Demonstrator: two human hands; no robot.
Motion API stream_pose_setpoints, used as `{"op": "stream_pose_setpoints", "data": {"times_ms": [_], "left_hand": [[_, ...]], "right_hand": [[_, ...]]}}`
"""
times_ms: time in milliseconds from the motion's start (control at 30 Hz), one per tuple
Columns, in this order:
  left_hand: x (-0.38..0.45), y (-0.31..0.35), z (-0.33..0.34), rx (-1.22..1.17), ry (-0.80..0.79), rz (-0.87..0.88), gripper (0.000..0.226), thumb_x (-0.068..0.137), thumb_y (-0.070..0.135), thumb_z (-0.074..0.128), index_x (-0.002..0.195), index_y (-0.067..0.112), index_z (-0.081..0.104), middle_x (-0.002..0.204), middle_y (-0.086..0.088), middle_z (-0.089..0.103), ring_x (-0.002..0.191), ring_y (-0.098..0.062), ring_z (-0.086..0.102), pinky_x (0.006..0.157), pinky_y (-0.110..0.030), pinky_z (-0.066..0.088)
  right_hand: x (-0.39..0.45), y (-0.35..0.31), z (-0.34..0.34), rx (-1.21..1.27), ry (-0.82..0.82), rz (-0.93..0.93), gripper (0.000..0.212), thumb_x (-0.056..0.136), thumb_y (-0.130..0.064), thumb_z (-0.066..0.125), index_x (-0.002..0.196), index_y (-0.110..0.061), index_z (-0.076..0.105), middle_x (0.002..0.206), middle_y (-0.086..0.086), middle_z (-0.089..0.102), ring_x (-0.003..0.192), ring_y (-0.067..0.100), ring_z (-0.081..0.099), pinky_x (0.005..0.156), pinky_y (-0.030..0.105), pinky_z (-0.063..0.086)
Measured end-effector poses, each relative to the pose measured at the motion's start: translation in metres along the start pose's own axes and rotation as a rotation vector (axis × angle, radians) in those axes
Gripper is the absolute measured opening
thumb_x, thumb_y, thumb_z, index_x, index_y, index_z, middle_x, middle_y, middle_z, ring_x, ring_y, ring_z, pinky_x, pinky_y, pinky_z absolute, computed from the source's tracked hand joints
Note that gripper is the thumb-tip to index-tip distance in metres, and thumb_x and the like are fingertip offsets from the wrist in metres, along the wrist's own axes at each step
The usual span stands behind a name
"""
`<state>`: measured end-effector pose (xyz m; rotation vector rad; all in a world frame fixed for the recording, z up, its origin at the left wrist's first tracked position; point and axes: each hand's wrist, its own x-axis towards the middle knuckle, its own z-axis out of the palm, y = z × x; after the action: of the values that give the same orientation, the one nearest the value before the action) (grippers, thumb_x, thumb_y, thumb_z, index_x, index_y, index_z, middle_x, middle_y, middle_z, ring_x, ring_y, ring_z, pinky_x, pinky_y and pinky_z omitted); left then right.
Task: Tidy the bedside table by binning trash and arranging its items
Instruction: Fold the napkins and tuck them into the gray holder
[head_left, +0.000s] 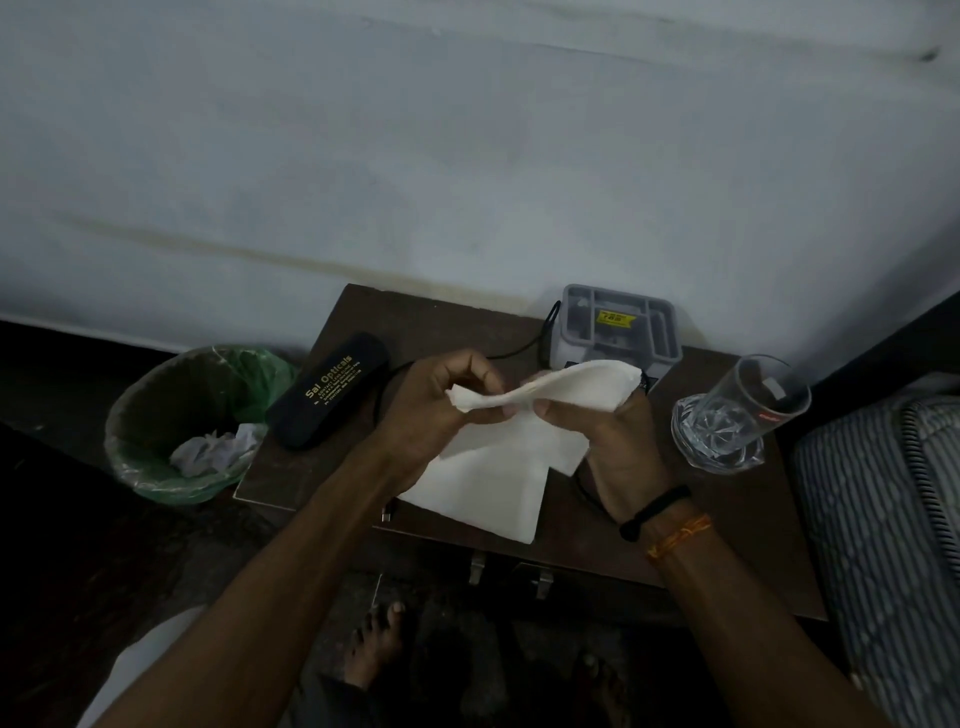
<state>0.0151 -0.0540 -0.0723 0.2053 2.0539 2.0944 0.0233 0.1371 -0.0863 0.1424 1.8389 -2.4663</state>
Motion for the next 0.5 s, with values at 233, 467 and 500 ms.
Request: {"op": "stream_pose_setpoints", "data": {"times_ms": [233,467,500], "left_hand": [[-0.003,-0.012,0.003,0.235,-0.023,-0.009,0.034,0.080,0.004,0.076,0.107,0.019,0.062,0.102,0.003,0.066,0.095,-0.007,0.065,0.075,-0.024,0.058],[-0.004,-0.029,0.003,0.213,0.041,-0.203,0.041,0.080,0.013,0.078,0.116,0.024,0.059,0.106,0.006,0.065,0.101,-0.012,0.063,0.073,-0.018,0.054],[-0.004,-0.024,0.004,0.211,0.037,-0.153,0.034,0.082,0.010,0.076,0.109,0.025,0.062,0.101,0.008,0.067,0.095,-0.010,0.065,0.070,-0.015,0.054]], "right_hand": [[-0.002,0.011,-0.005,-0.120,0.025,-0.045,0.041,0.072,0.017,0.074,0.104,-0.007,0.070,0.099,0.007,0.076,0.092,0.024,0.073,0.073,0.038,0.059],[-0.008,0.025,-0.010,-0.176,0.037,0.038,0.045,0.071,0.015,0.076,0.105,-0.015,0.072,0.103,0.007,0.077,0.095,0.022,0.073,0.076,0.037,0.060],[-0.007,0.023,-0.009,-0.176,0.039,0.005,0.043,0.071,0.014,0.076,0.104,-0.013,0.072,0.101,0.006,0.077,0.094,0.020,0.073,0.075,0.034,0.060]]}}
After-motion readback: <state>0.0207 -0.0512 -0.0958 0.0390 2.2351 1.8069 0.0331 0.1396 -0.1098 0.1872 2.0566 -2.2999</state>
